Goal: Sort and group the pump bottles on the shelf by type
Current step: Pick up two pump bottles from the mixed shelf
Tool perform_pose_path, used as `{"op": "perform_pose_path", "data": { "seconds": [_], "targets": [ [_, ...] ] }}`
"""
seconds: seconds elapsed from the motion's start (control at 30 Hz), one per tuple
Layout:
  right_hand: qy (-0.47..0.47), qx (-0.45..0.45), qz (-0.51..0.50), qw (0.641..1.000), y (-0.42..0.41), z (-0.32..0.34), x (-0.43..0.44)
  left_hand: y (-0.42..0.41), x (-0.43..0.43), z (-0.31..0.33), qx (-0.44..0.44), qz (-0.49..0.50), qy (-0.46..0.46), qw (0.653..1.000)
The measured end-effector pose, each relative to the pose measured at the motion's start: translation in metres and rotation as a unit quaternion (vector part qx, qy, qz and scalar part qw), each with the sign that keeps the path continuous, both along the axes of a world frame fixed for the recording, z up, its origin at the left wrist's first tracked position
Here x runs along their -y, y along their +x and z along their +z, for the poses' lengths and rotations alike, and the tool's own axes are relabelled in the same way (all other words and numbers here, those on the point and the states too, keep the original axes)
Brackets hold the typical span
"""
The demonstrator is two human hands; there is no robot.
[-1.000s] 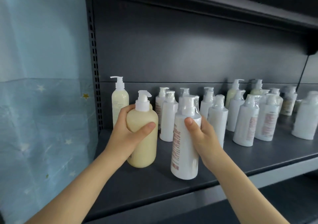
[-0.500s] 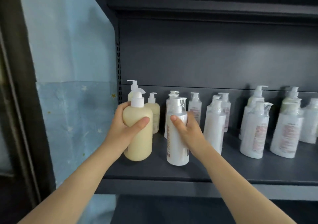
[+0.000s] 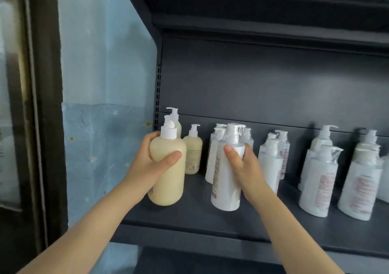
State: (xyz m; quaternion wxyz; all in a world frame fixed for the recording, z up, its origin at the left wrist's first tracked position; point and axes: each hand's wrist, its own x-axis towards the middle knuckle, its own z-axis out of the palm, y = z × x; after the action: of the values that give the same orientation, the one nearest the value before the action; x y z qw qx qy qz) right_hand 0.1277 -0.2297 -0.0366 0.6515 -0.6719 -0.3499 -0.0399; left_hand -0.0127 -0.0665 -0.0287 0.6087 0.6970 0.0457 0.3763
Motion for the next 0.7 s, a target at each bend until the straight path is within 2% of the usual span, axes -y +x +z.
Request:
{"op": "perform_pose_path", "data": {
  "seconds": [0.37,0.7],
  "targets": [
    [0.031,-0.009,-0.059,0.998,0.003,0.005,0.097,0.025,0.064,0.014,0.027,-0.090,0.014,0.995],
    [0.006,0.005,-0.053,0.999,0.048,-0.010,0.221,0.061,0.187,0.007,0.018,-0.084,0.019,0.996]
  ]
}}
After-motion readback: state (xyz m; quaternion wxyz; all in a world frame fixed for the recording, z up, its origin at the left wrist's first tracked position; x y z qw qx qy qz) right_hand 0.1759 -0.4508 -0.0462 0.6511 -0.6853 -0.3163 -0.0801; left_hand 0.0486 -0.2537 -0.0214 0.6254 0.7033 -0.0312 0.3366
